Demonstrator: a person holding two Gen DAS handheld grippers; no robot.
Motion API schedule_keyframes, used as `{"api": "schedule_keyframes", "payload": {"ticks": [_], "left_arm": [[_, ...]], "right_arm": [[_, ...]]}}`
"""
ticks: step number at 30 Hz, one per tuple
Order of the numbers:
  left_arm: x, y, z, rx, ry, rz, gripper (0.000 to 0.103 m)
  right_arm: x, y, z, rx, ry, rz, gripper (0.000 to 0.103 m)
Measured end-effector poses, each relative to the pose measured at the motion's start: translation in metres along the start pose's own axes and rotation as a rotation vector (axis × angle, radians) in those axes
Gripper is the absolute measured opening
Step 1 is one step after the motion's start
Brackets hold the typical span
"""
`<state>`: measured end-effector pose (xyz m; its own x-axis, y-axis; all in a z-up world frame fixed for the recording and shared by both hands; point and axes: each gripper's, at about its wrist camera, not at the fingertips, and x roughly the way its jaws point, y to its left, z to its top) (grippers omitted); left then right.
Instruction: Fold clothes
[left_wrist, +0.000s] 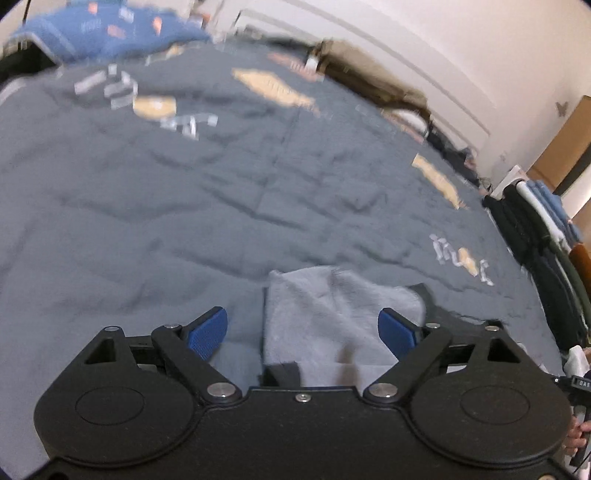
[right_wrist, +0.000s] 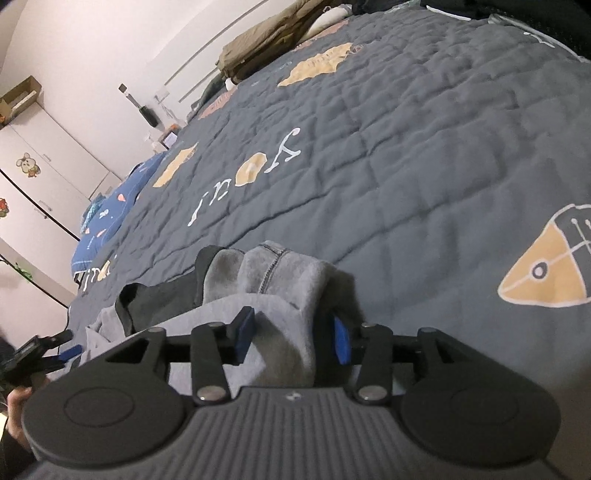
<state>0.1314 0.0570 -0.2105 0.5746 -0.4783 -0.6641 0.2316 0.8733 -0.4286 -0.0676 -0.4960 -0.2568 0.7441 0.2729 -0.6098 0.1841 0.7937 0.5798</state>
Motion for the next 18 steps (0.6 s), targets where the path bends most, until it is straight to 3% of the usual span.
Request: {"api": "schedule_keyframes", "payload": {"ticks": [2,5,7,8,11,13,15,16,17,18], "left_arm": [[0.013,0.007,0.001,0.004,0.024,0.001,0.084],[0.018,0.008,0.003,0.023,0.029,-0.072,0.078],[0.02,0.007,0.005,0.006,0.05,-0.149,0.041],[0.022,0.005,0.006,0.01,0.062,-0.166,0.036],[0.034,-0.001,0.006,0.039,0.103,-0.173,0.036],[0.039,0.001,0.005,0.019,0.108,-0.194,0.042],[0.034,-0.001,0.006,0.03,0.065,-0.203,0.04],[0.03,-0.003,0.006,0.039,0.038,-0.205,0.022],[0.026,-0.004,0.007,0.049,0.011,-0.207,0.011],[0.023,-0.006,0.008,0.058,-0.016,-0.209,0.01]], "right_arm": [[0.003,-0.001,0.0,-0.006,-0.004,0.002,0.046],[0.008,-0.004,0.001,0.013,-0.018,0.012,0.047],[0.01,-0.006,0.002,0.037,-0.038,0.022,0.047],[0.011,-0.007,0.002,0.051,-0.046,0.026,0.046],[0.012,-0.006,0.004,0.074,-0.044,0.052,0.043],[0.013,-0.004,0.004,0.08,-0.041,0.056,0.042],[0.014,-0.002,0.003,0.079,-0.042,0.047,0.025],[0.015,0.0,0.002,0.072,-0.048,0.035,0.008],[0.014,0.002,0.002,0.062,-0.059,0.025,0.007],[0.013,0.004,0.002,0.051,-0.08,0.019,0.007]]}}
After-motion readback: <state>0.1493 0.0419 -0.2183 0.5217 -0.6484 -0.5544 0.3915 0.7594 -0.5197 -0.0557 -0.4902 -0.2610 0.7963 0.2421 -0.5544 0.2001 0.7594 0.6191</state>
